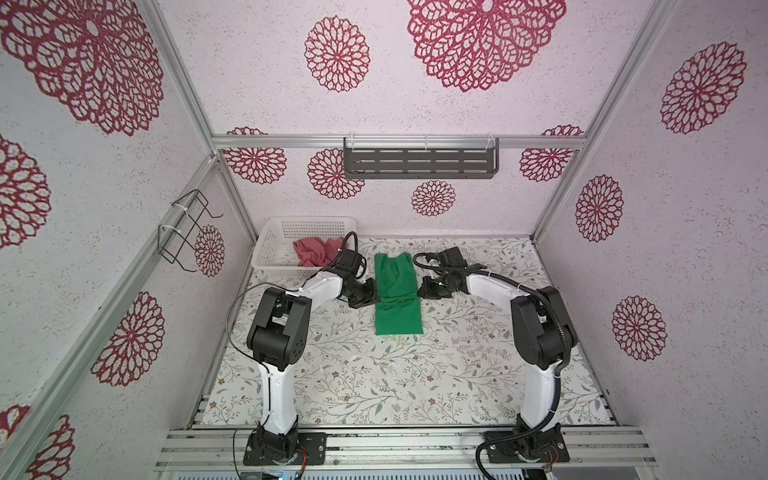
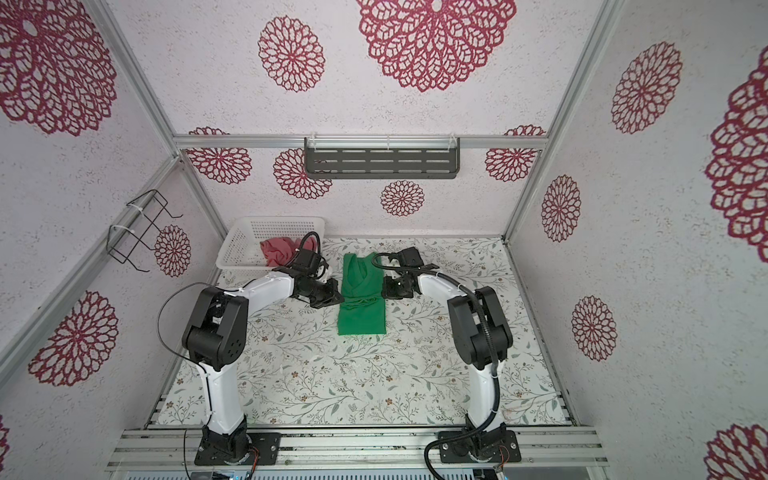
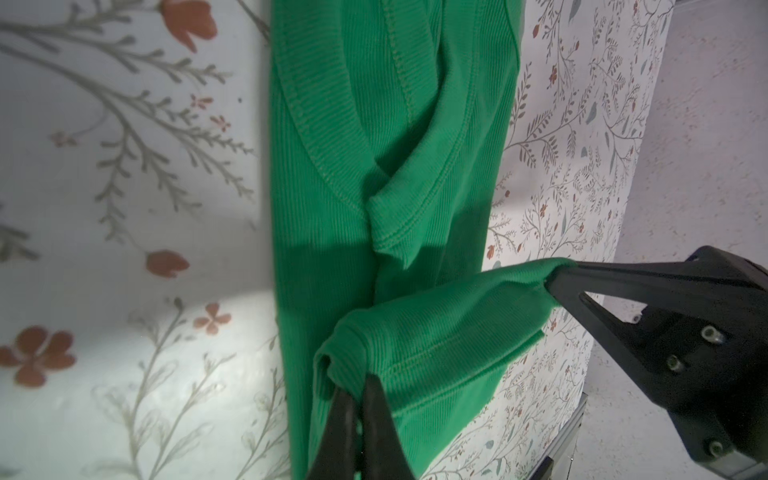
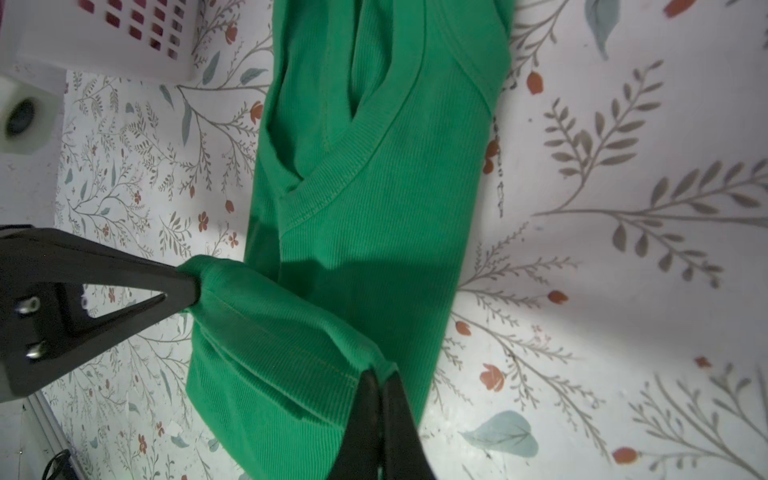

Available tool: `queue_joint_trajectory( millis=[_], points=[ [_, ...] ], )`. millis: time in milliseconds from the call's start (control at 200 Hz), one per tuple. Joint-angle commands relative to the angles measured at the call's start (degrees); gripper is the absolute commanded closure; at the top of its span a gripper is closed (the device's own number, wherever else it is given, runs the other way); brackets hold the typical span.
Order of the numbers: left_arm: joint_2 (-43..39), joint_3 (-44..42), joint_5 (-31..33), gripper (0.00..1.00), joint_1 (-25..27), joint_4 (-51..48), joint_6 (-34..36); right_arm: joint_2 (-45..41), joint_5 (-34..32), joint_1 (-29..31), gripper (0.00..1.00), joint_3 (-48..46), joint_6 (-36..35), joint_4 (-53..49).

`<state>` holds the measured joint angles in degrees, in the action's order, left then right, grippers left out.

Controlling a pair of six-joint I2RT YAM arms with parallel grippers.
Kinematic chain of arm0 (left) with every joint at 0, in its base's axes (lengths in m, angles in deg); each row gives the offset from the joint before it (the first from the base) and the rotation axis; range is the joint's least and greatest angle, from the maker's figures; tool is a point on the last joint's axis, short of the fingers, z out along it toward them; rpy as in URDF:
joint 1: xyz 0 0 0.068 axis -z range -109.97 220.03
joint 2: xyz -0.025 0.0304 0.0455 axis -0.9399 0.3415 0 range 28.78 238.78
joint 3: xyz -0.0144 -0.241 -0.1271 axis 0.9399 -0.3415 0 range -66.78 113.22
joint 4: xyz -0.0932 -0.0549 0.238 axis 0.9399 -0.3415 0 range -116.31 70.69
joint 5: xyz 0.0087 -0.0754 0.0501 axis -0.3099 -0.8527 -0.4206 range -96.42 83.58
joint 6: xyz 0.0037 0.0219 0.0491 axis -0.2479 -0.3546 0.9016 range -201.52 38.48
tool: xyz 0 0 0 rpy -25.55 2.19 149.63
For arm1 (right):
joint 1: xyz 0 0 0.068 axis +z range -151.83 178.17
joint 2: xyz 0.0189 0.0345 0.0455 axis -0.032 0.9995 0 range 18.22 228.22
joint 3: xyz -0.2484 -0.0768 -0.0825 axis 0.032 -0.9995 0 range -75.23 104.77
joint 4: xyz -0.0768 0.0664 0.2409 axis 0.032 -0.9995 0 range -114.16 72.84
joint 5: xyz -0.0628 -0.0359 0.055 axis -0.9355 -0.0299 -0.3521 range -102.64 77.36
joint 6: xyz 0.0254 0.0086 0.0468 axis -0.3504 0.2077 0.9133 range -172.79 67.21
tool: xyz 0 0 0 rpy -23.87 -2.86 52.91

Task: Fold and stack the tank tops

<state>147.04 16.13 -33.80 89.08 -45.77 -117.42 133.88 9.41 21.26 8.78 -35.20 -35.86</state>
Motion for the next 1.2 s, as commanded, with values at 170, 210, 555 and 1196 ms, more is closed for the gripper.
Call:
queue_joint_trajectory(
  millis=[170,210,555,1196],
  points=[
    [0.9,10.41,-0.7,0.24,-5.91,0.19,1.35,2.0,-1.56,-4.14,0.36,12.14,-3.41,-2.31],
    [-0.91,11.13,1.12,0.22,-6.17,-0.97,2.26,0.71,-3.06,-4.58,0.34,13.16,-4.18,-3.08],
    [-13.71,-4.81,10.26,0.36,2.98,2.75,-0.92,-15.79,-8.19,-1.42,0.5,-8.31,1.89,5.04],
    [-7.77,-19.08,9.64,0.43,10.9,8.97,-6.4,-18.96,-8.71,10.9,0.71,-37.31,17.46,25.89]
  ],
)
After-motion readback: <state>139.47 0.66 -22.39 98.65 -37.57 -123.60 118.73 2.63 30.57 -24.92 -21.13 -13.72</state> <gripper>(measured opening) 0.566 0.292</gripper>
